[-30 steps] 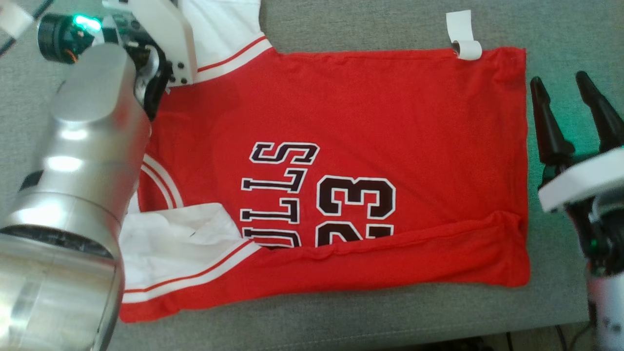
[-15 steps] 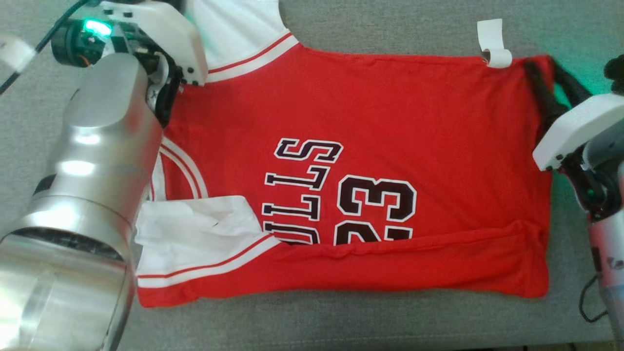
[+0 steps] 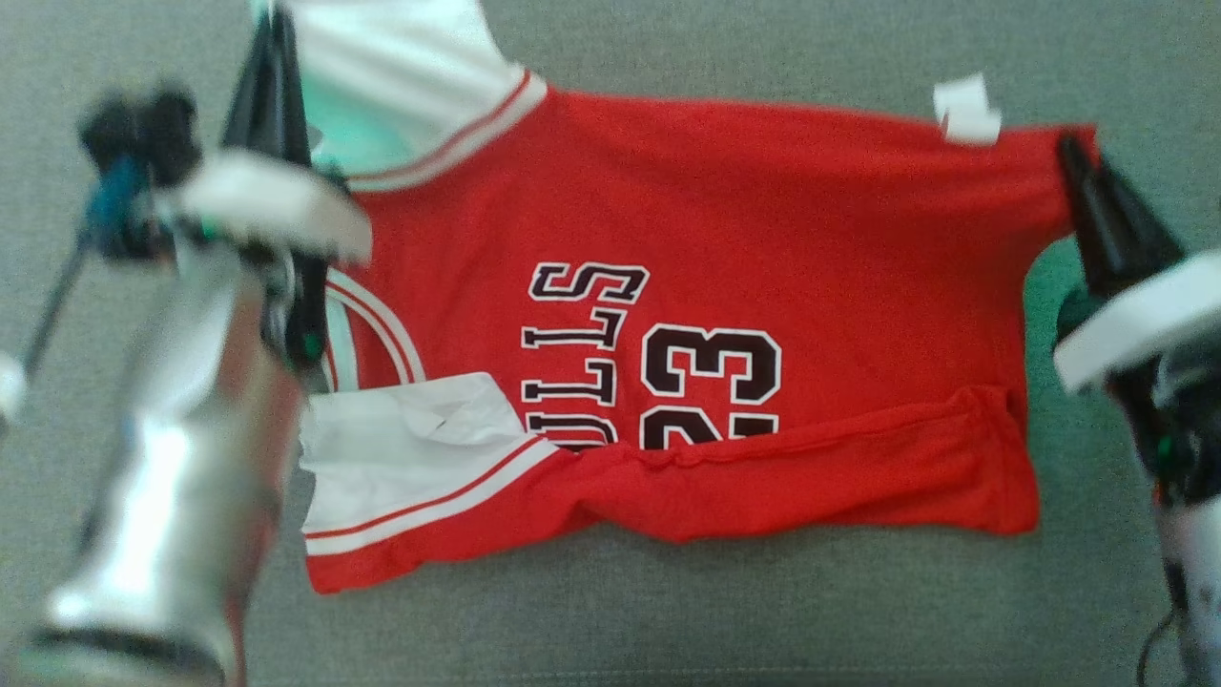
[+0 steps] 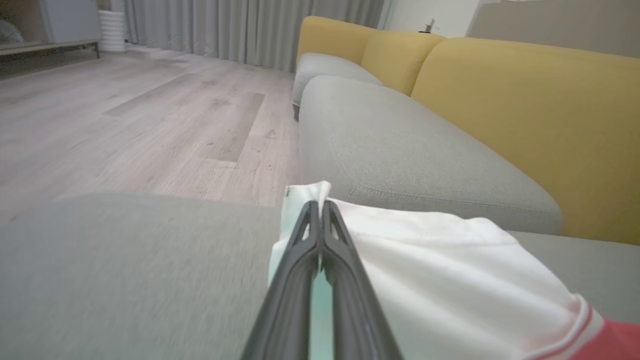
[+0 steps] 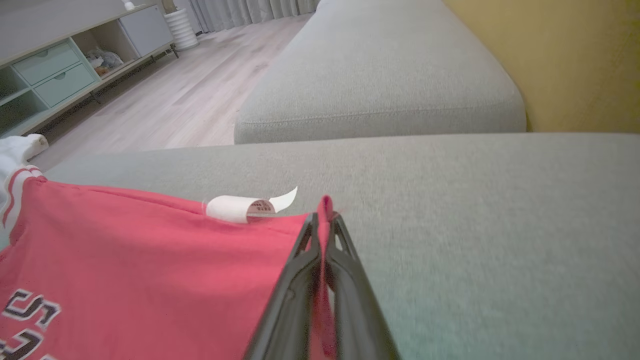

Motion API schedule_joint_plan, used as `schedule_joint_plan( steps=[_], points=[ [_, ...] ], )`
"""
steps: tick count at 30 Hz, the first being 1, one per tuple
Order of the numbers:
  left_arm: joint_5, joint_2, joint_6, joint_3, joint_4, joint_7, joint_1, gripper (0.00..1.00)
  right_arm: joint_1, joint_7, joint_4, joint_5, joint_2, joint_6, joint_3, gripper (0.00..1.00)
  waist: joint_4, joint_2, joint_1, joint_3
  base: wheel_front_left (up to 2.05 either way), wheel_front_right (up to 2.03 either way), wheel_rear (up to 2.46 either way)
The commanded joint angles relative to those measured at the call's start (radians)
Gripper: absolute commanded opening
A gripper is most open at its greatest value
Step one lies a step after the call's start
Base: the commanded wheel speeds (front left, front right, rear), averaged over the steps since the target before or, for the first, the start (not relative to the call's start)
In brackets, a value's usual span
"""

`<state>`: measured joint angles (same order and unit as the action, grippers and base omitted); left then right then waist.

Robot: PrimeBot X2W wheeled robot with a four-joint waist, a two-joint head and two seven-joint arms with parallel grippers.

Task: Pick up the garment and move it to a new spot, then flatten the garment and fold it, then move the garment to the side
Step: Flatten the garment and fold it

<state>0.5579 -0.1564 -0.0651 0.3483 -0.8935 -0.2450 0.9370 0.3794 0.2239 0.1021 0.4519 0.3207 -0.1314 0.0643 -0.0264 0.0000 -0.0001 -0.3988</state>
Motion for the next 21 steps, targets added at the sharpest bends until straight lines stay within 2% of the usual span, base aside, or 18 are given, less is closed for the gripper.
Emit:
schedule_joint_plan(
  steps=[1, 5, 9, 13, 14, 15, 16, 17, 21],
  points=[
    [0.023, -0.056, 0.022, -0.046, 0.093, -0.012, -0.099, 0.00, -0.066, -0.007, -0.055, 0.008, -0.002, 0.001, 0.001, 0.00, -0.013, 0.0000, 0.0001, 0.031, 0.00, 0.00, 0.00],
    [0.086, -0.069, 0.091, -0.095, 0.342, 0.009, -0.392, 0.00, -0.196, 0.003, -0.107, 0.019, -0.030, 0.001, -0.029, 0.00, -0.021, 0.0000, 0.0001, 0.060, 0.00, 0.00, 0.00],
    [0.141, -0.073, 0.177, -0.113, 0.595, 0.101, -0.664, 0.00, -0.297, 0.020, -0.130, 0.021, -0.064, 0.001, -0.056, 0.00, -0.024, 0.0000, 0.0001, 0.075, 0.00, 0.00, 0.00],
    [0.173, -0.069, 0.234, -0.091, 0.745, 0.199, -0.829, 0.00, -0.363, 0.035, -0.118, 0.022, -0.096, 0.001, -0.072, 0.00, -0.025, 0.0000, 0.0001, 0.087, 0.00, 0.00, 0.00],
    [0.181, -0.065, 0.242, -0.084, 0.760, 0.216, -0.853, 0.00, -0.375, 0.041, -0.108, 0.019, -0.102, 0.001, -0.073, 0.22, -0.024, 0.0000, 0.0001, 0.090, 0.00, 0.00, 0.00],
    [0.179, -0.065, 0.248, -0.073, 0.765, 0.231, -0.871, 0.11, -0.384, 0.045, -0.101, 0.017, -0.111, 0.001, -0.076, 0.95, -0.023, 0.0000, 0.0001, 0.094, 0.00, 0.00, 0.00],
    [0.183, -0.061, 0.252, -0.067, 0.768, 0.239, -0.885, 0.66, -0.391, 0.043, -0.099, 0.016, -0.121, 0.001, -0.076, 1.00, -0.022, 0.0000, 0.0001, 0.098, 0.00, 0.00, 0.00],
    [0.187, -0.058, 0.255, -0.068, 0.768, 0.239, -0.893, 1.00, -0.397, 0.040, -0.099, 0.015, -0.131, 0.001, -0.075, 1.00, -0.021, 0.0000, 0.0001, 0.102, 0.00, 0.00, 0.00],
    [0.153, -0.066, 0.275, -0.074, 0.772, 0.192, -0.902, 1.00, -0.426, 0.020, -0.121, 0.003, -0.161, 0.001, -0.065, 1.00, -0.012, 0.0000, 0.0001, 0.120, 0.00, 0.00, 0.00]
  ],
)
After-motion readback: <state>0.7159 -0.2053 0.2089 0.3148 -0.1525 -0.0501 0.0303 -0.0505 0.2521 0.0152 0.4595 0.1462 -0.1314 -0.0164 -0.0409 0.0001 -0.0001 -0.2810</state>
